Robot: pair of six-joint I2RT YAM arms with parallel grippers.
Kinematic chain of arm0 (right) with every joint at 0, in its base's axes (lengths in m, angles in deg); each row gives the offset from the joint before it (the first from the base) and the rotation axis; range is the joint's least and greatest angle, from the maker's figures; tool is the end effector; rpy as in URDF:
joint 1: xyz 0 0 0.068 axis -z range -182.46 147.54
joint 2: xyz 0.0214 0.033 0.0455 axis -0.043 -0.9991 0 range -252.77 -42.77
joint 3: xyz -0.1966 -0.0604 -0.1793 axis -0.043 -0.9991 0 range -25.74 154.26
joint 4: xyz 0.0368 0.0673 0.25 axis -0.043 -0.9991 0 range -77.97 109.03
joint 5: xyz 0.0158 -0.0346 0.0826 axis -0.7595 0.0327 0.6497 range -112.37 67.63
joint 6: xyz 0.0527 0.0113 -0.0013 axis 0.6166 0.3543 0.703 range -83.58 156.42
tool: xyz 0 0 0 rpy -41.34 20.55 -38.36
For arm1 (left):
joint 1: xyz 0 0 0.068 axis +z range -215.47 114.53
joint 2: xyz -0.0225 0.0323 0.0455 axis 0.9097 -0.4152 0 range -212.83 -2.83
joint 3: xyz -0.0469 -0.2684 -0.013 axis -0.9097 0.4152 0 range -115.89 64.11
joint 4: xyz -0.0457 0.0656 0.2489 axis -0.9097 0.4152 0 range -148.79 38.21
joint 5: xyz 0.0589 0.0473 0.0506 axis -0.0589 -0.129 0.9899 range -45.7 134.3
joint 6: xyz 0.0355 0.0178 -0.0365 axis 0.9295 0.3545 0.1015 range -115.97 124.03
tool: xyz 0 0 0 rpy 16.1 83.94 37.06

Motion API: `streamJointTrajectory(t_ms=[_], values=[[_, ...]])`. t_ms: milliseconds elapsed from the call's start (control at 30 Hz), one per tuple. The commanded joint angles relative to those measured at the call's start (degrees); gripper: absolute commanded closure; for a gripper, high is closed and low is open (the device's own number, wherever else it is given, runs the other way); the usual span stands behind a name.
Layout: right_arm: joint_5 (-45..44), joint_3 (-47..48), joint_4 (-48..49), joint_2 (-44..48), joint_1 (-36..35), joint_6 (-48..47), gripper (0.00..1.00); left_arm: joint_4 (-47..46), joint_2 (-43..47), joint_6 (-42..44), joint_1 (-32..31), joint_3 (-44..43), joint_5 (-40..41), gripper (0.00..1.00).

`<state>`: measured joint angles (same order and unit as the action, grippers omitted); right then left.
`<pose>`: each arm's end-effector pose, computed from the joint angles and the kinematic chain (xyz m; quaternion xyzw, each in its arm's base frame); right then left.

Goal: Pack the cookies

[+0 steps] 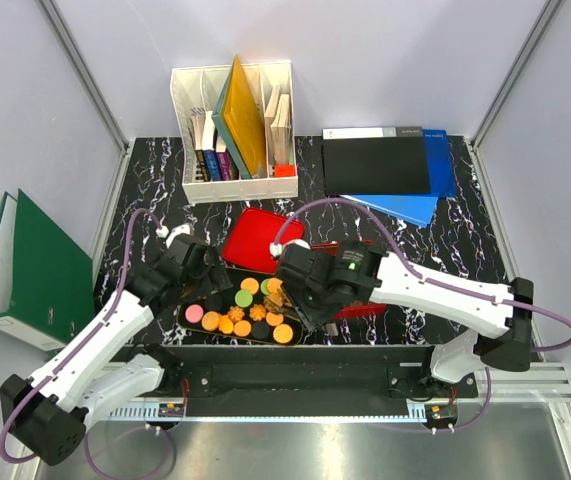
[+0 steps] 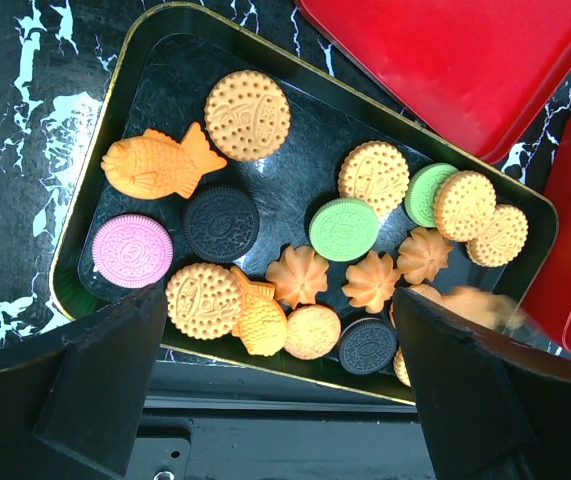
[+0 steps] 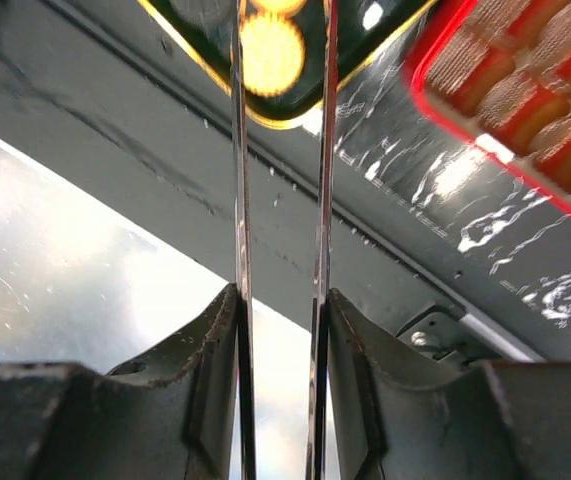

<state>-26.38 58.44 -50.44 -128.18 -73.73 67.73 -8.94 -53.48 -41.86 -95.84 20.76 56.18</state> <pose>0.0927 0.2656 0.3281 -0.3311 0.9280 0.1092 0.1318 0.1437 -0.0758 0.2546 -0.1578 0.9414 -0.0956 0.2825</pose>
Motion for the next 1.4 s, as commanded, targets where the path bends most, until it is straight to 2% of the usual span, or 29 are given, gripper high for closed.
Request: streamJointTrajectory(t_ms=[0, 133, 267, 400, 533, 833, 1100, 1200, 1367], values=[[-7.7, 9.7, -6.0, 1.5, -0.5, -1.1, 0.62, -2.2, -0.5, 1.1, 0.0, -0.3, -1.0, 0.02], [-15.7, 14.4, -13.6, 1.0, -0.2, -3.1, 0.62, -2.5, -1.0, 1.3, -0.2, -0.7, -1.2, 0.02], [-18.2, 12.8, -15.9, 2.4, 4.4, -3.3, 0.64, -2.6, -1.5, 1.6, -0.2, -0.9, -1.5, 0.02], [-16.6, 9.3, -13.5, 5.2, 12.9, -3.4, 0.66, -2.6, -1.6, 1.9, -0.2, -0.9, -1.7, 0.02], [-15.4, 5.2, -10.2, 6.3, 17.1, -4.1, 0.67, -2.7, -2.3, 2.2, -0.1, -1.3, -2.0, 0.02], [-12.7, -0.2, -4.6, 4.9, 20.0, -5.2, 0.66, -2.7, -2.9, 2.6, -0.1, -1.9, -2.0, 0.02], [-12.0, -1.0, -0.8, 2.9, 22.3, -6.5, 0.64, -3.0, -3.2, 2.6, -0.2, -1.5, -1.6, 0.02], [-11.3, -0.8, -0.2, 1.8, 22.7, -6.7, 0.61, -3.2, -3.5, 2.8, -0.1, -1.6, -1.6, 0.02], [-11.0, -0.3, -0.2, 1.3, 22.7, -6.1, 0.45, -3.3, -3.9, 3.3, -0.1, -1.9, -1.2, 0.02]])
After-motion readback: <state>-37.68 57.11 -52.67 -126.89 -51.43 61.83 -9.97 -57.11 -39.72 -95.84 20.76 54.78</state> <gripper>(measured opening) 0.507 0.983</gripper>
